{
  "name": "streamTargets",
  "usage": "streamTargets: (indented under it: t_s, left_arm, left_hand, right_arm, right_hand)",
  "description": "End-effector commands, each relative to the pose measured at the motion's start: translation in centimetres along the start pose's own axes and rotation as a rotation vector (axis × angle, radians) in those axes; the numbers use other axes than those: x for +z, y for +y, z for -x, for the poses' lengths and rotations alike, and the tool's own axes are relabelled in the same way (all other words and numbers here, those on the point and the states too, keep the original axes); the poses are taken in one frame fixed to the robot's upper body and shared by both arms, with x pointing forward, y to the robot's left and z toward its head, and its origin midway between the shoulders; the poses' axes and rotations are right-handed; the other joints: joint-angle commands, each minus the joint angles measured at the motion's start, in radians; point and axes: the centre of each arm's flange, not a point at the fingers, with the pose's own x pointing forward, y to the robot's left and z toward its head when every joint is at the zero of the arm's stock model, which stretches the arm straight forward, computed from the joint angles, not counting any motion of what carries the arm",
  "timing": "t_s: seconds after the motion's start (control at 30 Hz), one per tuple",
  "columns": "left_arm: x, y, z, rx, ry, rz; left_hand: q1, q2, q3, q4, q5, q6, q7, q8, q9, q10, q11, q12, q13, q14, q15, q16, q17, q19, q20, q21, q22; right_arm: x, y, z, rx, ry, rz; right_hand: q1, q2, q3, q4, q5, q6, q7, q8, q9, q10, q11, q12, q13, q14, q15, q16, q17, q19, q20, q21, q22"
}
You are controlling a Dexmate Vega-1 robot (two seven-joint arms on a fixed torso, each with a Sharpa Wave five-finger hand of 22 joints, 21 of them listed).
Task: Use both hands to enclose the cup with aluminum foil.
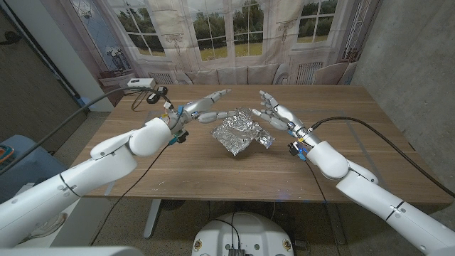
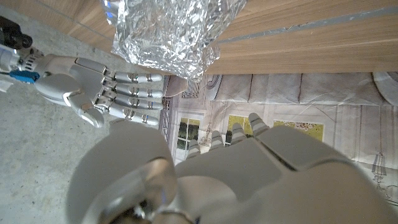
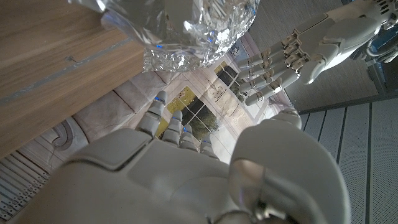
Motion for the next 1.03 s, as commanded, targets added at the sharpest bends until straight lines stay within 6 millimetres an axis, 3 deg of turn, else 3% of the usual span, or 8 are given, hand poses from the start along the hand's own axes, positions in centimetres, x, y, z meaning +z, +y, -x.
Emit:
streamTargets:
  t_s: [0.03,0.27,0.4,0.6,0.8,1.03]
  left_arm:
    - [-1.7,0.2,0.8,0.125,-0.065,0.245]
    - [-2.6,0.0,0.5,0.147,-0.106,0.388]
    - [-3.2,-0.1,0.3,0.154,-0.113,0.439]
    - [-4.1,-0.3,0.3,0.155,-0.128,0.553]
    - [-5.0,-0.8,-0.1,0.14,-0.119,0.634]
    - [-6.0,-1.3,-0.3,0.142,-0.096,0.671]
  left_hand:
    - [-0.007,0.001,0.004,-0.001,-0.005,-0.069,0.012,0.018,0.003,-0.129,0.005,0.014,0.002,-0.147,-0.002,0.01,0.002,-0.173,-0.001,0.014,0.001]
    - [-0.01,0.001,0.005,-0.001,-0.007,-0.06,0.013,0.023,0.002,-0.117,0.005,0.019,0.001,-0.125,-0.006,0.014,0.001,-0.143,-0.003,0.024,0.001]
    - [-0.01,0.001,0.006,-0.001,-0.007,-0.06,0.012,0.023,0.002,-0.117,0.008,0.018,0.001,-0.126,-0.006,0.012,0.001,-0.136,-0.002,0.026,0.0]
    - [-0.012,0.002,0.006,-0.002,-0.009,-0.053,0.019,0.025,0.001,-0.108,0.028,0.021,0.0,-0.122,-0.006,0.01,0.001,-0.131,0.001,0.026,0.0]
    - [-0.014,0.001,0.006,-0.001,-0.01,-0.052,0.021,0.025,0.001,-0.103,0.031,0.022,0.0,-0.116,-0.007,0.01,0.001,-0.129,0.001,0.026,-0.001]
    - [-0.021,0.001,0.006,0.001,-0.011,-0.081,0.026,0.015,0.0,-0.119,0.034,0.015,-0.001,-0.133,-0.005,0.0,0.001,-0.142,0.001,0.018,-0.002]
  right_arm:
    - [-0.8,-1.2,-0.6,-0.012,-0.012,-0.078]
    - [-1.1,-2.9,-1.3,-0.054,-0.049,-0.142]
    - [-1.3,-3.8,-1.5,-0.078,-0.058,-0.162]
    - [-1.9,-5.9,-1.1,-0.146,-0.056,-0.168]
    - [-2.6,-7.8,0.0,-0.253,-0.035,-0.165]
    - [-2.9,-7.6,0.6,-0.284,-0.047,-0.184]
  right_hand:
    - [-0.003,0.009,-0.001,0.006,-0.006,0.027,-0.003,0.011,-0.001,0.024,0.0,0.013,0.002,0.004,-0.017,0.006,0.002,0.011,-0.003,0.007,-0.001]
    - [-0.011,0.015,0.002,0.009,-0.012,0.077,-0.006,0.022,-0.003,0.059,-0.002,0.02,0.001,0.017,-0.04,0.009,-0.001,0.02,-0.008,0.008,-0.001]
    - [-0.012,0.015,0.003,0.008,-0.014,0.089,-0.005,0.023,-0.003,0.068,-0.005,0.02,0.001,0.019,-0.04,0.008,-0.004,0.023,-0.033,0.008,-0.002]
    - [-0.014,0.014,0.003,0.007,-0.018,0.109,-0.007,0.024,-0.004,0.092,-0.009,0.025,0.0,0.029,-0.039,0.009,-0.008,0.026,-0.042,0.008,-0.002]
    - [-0.013,0.014,0.006,0.003,-0.022,0.145,-0.006,0.028,-0.004,0.139,-0.009,0.035,0.0,0.047,-0.048,0.011,-0.014,0.04,-0.083,0.01,-0.002]
    - [-0.012,0.013,0.006,0.001,-0.023,0.148,-0.007,0.026,-0.005,0.142,-0.014,0.033,0.0,0.048,-0.055,0.009,-0.017,0.039,-0.076,0.008,-0.002]
